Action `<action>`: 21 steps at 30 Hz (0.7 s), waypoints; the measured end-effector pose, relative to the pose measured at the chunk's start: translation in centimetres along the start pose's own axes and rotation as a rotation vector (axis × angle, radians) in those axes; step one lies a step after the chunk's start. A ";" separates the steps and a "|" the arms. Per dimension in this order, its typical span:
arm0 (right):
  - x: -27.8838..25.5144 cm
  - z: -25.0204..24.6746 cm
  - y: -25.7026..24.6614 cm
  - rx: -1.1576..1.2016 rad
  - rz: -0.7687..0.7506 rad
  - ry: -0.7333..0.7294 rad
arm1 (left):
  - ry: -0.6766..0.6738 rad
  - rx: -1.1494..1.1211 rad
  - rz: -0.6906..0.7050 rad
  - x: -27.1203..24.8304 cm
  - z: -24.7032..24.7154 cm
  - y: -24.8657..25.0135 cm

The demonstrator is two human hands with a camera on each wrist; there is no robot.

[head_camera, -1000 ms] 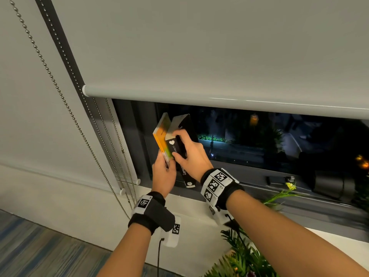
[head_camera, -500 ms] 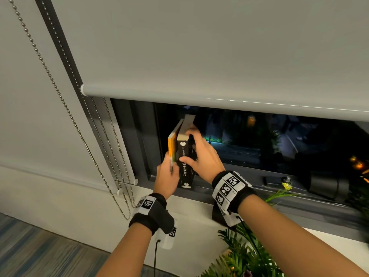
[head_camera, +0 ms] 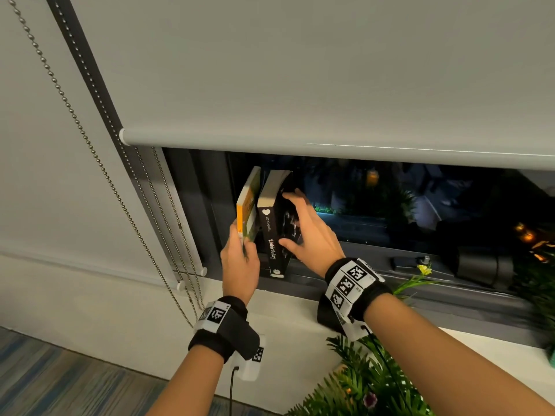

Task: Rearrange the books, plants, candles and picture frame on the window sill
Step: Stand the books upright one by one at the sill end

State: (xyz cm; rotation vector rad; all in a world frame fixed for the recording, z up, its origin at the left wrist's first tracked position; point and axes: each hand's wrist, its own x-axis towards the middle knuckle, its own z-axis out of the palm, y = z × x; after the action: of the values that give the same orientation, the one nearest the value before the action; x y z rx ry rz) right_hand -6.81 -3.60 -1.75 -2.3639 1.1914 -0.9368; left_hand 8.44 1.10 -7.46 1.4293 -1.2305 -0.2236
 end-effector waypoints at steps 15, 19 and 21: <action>-2.1 -0.9 -0.3 0.114 0.023 -0.092 | -0.043 0.002 0.017 -2.1 0.5 1.0; -1.6 -1.1 -1.6 0.275 -0.043 -0.063 | -0.039 0.009 0.087 -2.4 0.4 1.4; -1.1 -1.0 -2.4 0.325 -0.017 -0.029 | -0.047 0.032 0.120 -2.4 0.4 1.9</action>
State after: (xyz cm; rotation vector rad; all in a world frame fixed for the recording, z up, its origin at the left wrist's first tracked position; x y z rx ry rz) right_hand -6.58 -1.22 -0.13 -2.1232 0.9290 -1.0123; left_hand 6.12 3.14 -7.24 1.3788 -1.3594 -0.1566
